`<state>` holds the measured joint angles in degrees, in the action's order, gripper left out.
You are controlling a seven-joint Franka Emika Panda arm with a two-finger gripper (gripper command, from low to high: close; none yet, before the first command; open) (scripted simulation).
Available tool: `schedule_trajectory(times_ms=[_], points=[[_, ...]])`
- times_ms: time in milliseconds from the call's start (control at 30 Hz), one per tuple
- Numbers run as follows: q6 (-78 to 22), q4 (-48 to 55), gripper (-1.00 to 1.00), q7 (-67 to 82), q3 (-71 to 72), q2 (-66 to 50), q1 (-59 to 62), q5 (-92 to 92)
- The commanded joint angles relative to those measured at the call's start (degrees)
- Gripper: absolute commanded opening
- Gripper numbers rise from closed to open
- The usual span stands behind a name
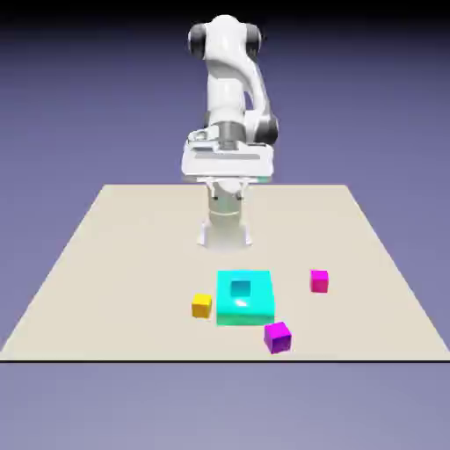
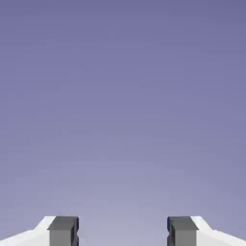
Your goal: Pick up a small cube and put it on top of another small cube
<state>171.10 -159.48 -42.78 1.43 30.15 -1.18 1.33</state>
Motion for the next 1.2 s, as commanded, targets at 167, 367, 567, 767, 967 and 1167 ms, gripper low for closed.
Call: schedule_trajectory(times_ms=[167,367,567,767,967,1167], points=[[-14.47,7.57,0.00,-1.60,7.10,-12.46,-2.44,6.61],[-28.93,15.14,0.00,-3.19,14.19,-24.92,-4.89,13.22],[-43.39,22.71,0.00,-4.78,21.29,-37.38,-7.33,19.84],[-57.86,30.27,0.00,-6.38,28.39,-49.84,-9.77,26.45],[-72.32,37.84,0.00,-7.97,35.48,-62.30,-12.21,33.06],[-86.78,45.41,0.00,-9.57,42.58,-74.76,-14.66,39.67]])
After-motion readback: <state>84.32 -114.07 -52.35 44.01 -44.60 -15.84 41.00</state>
